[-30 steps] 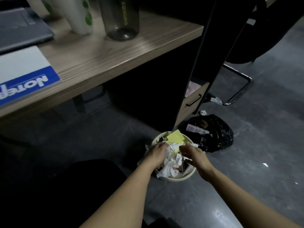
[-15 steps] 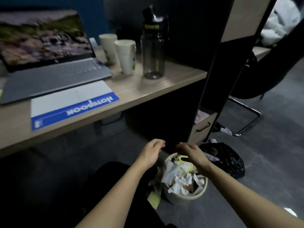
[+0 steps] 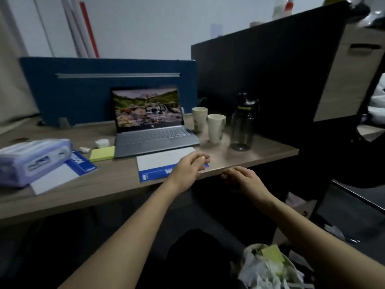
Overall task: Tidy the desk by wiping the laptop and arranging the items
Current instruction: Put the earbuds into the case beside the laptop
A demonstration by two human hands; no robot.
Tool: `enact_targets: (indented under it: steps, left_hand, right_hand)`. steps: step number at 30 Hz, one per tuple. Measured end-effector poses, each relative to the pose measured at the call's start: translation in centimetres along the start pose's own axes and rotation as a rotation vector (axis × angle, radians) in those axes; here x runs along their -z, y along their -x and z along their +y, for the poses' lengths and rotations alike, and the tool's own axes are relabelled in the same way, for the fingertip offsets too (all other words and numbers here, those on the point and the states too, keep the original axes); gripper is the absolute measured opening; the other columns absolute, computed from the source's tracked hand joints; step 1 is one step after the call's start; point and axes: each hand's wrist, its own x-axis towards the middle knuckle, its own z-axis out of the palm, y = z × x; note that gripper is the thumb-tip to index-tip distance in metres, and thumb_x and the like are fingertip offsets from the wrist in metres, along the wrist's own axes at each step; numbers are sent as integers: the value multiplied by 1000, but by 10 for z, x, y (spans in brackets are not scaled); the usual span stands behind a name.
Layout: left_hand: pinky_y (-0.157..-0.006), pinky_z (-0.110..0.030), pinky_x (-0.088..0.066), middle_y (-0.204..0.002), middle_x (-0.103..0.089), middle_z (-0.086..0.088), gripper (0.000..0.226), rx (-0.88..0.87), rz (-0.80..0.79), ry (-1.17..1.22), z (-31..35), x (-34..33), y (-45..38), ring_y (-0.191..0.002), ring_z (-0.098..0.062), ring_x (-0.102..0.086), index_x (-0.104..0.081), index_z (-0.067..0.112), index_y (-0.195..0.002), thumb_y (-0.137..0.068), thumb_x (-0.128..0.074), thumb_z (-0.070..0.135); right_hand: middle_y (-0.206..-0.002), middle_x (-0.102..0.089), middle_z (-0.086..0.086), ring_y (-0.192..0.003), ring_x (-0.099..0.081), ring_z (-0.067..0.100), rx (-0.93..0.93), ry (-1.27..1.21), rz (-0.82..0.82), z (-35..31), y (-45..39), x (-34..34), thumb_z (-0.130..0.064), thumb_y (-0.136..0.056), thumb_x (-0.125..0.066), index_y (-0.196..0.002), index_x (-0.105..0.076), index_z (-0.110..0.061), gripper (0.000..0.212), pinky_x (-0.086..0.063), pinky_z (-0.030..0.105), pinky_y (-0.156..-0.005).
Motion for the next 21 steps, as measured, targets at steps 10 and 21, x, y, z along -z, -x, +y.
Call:
enact_targets:
  steps: [10, 21]
  left_hand:
    - [-90, -31, -51, -112, -68, 11, 17, -30, 295, -199, -11, 155, 31, -105, -3, -62, -61, 34, -104, -100, -48, 24]
    - [-90, -21, -48, -110, -69, 9, 17, 70, 631, -270, -73, 288, 63, -107, -2, -61, -66, 21, -107, -97, -55, 13]
  right_hand:
    - [-94, -76, -2, -94, -69, 16, 142, 111, -167, -46, -58, -90, -28, -98, -54, -99, -70, -18, 20, -52, 25, -74]
    - [-98, -72, -19, -90, -67, -2, 259, 182, -401, -67, -144, -216, -33, -94, -57, -101, -68, -33, 12, -52, 28, -79]
